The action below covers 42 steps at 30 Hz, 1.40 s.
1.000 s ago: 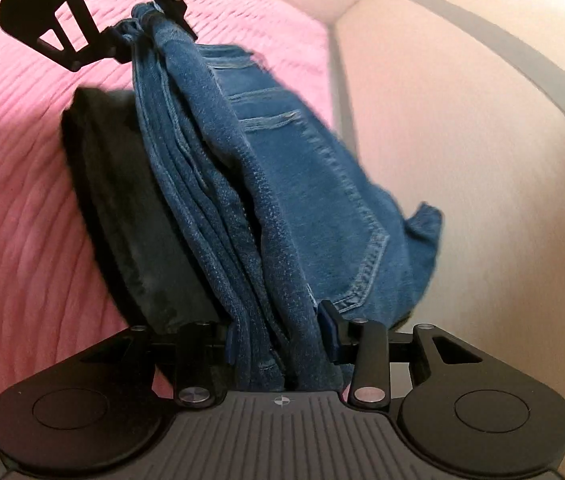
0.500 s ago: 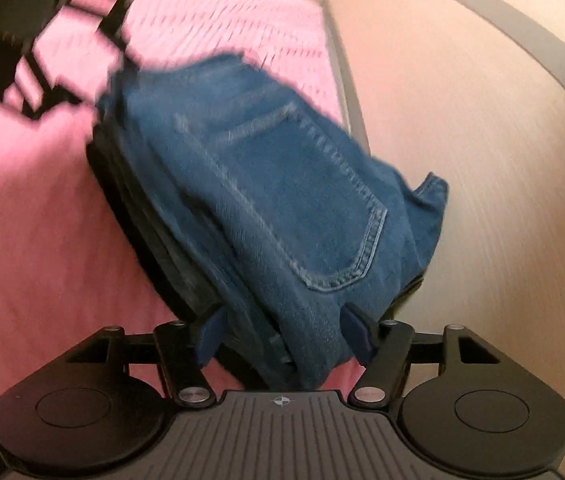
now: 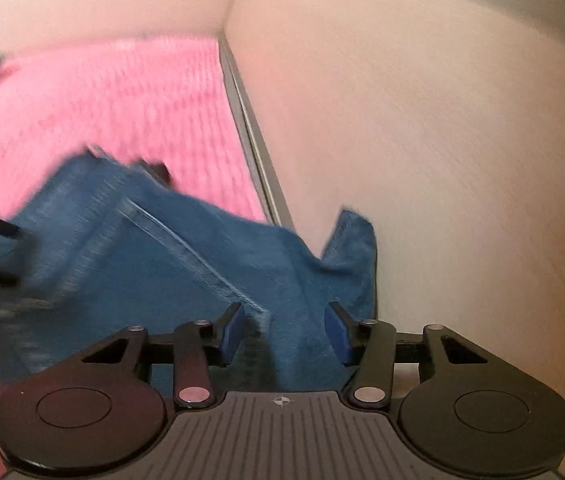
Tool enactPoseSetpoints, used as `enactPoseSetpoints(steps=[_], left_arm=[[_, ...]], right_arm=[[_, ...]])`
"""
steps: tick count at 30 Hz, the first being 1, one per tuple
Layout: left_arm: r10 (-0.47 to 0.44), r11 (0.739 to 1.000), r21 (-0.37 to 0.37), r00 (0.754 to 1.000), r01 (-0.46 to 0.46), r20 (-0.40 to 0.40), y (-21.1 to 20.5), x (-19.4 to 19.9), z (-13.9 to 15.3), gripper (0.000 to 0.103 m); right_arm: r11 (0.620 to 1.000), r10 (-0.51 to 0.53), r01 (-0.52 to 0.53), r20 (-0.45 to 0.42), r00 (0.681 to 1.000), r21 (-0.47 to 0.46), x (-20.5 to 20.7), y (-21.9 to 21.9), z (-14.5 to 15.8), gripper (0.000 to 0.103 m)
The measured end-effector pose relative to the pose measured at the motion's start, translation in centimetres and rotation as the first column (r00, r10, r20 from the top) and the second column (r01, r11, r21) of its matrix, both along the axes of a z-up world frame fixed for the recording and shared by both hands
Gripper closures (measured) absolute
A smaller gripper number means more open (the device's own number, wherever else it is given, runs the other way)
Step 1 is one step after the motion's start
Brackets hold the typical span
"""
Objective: Fold clothes
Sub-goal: 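Lower the jeans onto the bed with the left tool while the right tool releases, then open the left tool and withdraw both tools from the jeans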
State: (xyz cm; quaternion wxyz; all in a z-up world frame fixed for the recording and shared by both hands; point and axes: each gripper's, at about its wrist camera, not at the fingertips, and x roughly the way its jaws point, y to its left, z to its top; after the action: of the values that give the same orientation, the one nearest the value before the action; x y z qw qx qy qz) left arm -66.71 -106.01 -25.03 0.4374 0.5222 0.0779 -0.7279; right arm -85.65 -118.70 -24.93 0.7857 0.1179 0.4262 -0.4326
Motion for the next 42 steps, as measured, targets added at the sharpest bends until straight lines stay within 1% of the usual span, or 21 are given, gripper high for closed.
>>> enactPoseSetpoints(steps=[1,3,6,7,10,13,16,19,22,25,28,29,30,31,32,34,35,37,38,40,42], left_arm=[[-0.004,1.0,-0.008,1.0,0.004,0.01,0.0,-0.1,-0.4,0.075],[-0.011,1.0,-0.021,1.0,0.011,0.027,-0.8,-0.8,-1.5,0.075],[-0.008,1.0,-0.013,1.0,0.008,0.023,-1.4,-0.8,-1.4,0.076],[-0.001,1.0,-0.003,1.0,0.001,0.014,-1.5,-0.6,-0.9,0.076],[0.063,0.998,0.009,0.996,-0.063,-0.057,-2.1,1.0,1.3,0.074],[0.142,0.99,0.011,0.984,-0.142,-0.109,-3.7,3.2,2.8,0.074],[0.168,0.986,0.031,0.978,-0.166,-0.126,-5.9,4.6,2.1,0.074],[0.135,0.99,0.045,0.984,-0.131,-0.12,-7.8,4.3,0.0,0.074],[0.104,0.994,0.029,0.989,-0.102,-0.101,-8.5,3.3,-1.2,0.076],[0.119,0.993,0.037,0.988,-0.116,-0.102,-8.4,3.6,-0.4,0.075],[0.147,0.989,0.033,0.984,-0.144,-0.104,-6.5,5.0,1.9,0.075],[0.164,0.986,0.037,0.98,-0.161,-0.11,-5.5,5.5,2.7,0.075],[0.188,0.982,0.046,0.975,-0.184,-0.116,-4.5,6.0,3.5,0.074],[0.221,0.975,0.062,0.967,-0.215,-0.125,-3.4,6.5,4.3,0.072],[0.254,0.966,0.078,0.958,-0.246,-0.135,-2.2,6.8,4.9,0.07],[0.32,0.946,0.112,0.935,-0.306,-0.151,0.2,7.2,5.9,0.06],[0.355,0.932,0.131,0.921,-0.337,-0.157,1.4,7.2,6.3,0.057],[0.413,0.907,0.171,0.894,-0.385,-0.176,3.5,6.9,6.8,0.037],[0.438,0.894,0.188,0.88,-0.406,-0.184,4.4,6.6,7.0,0.032],[0.487,0.868,0.22,0.85,-0.446,-0.198,6.1,6.0,7.3,0.015],[0.521,0.849,0.238,0.822,-0.472,-0.228,7.6,5.3,7.8,0.007]], right_arm=[[1.0,-0.005,0.005,0.007,1.0,0.026,-0.1,-0.8,-1.0,0.055],[0.999,0.004,-0.004,0.017,1.0,0.042,-0.2,-1.6,-1.5,0.055],[0.998,-0.011,0.008,0.042,0.999,0.068,-0.6,-1.5,-0.1,0.055],[0.997,-0.021,0.017,0.055,0.998,0.069,-0.8,-1.0,0.7,0.055],[0.996,-0.023,0.012,0.123,0.992,0.091,-1.9,1.7,3.0,0.055],[0.991,-0.01,-0.013,0.164,0.986,0.137,-2.5,5.0,3.9,0.055],[0.983,0.015,-0.044,0.159,0.987,0.178,-2.5,7.5,3.0,0.055],[0.978,-0.003,-0.027,0.144,0.99,0.206,-2.9,8.5,0.9,0.055],[0.979,-0.029,-0.001,0.143,0.989,0.204,-2.9,8.4,1.1,0.055],[0.98,-0.075,0.045,0.148,0.986,0.192,-3.1,9.4,2.9,0.055],[0.972,-0.119,0.085,0.149,0.982,0.218,-3.1,11.0,4.1,0.054],[0.969,-0.134,0.098,0.149,0.98,0.227,-3.1,11.5,4.5,0.051],[0.965,-0.145,0.107,0.147,0.979,0.239,-3.1,12.2,4.9,0.037],[0.962,-0.152,0.112,0.146,0.978,0.248,-3.2,13.1,5.4,0.03],[0.96,-0.158,0.118,0.147,0.976,0.252,-3.3,13.9,5.9,0.027],[0.95,-0.177,0.127,0.156,0.972,0.284,-3.2,15.2,6.4,0.027],[0.942,-0.195,0.139,0.161,0.968,0.304,-3.3,15.6,6.5,0.027],[0.923,-0.239,0.17,0.17,0.956,0.344,-3.5,16.5,6.8,0.026],[0.913,-0.263,0.186,0.175,0.949,0.362,-3.6,16.8,6.9,0.026],[0.902,-0.301,0.218,0.183,0.936,0.373,-3.9,17.9,7.6,0.026],[0.893,-0.337,0.248,0.191,0.922,0.377,-4.2,19.1,8.6,0.026]])
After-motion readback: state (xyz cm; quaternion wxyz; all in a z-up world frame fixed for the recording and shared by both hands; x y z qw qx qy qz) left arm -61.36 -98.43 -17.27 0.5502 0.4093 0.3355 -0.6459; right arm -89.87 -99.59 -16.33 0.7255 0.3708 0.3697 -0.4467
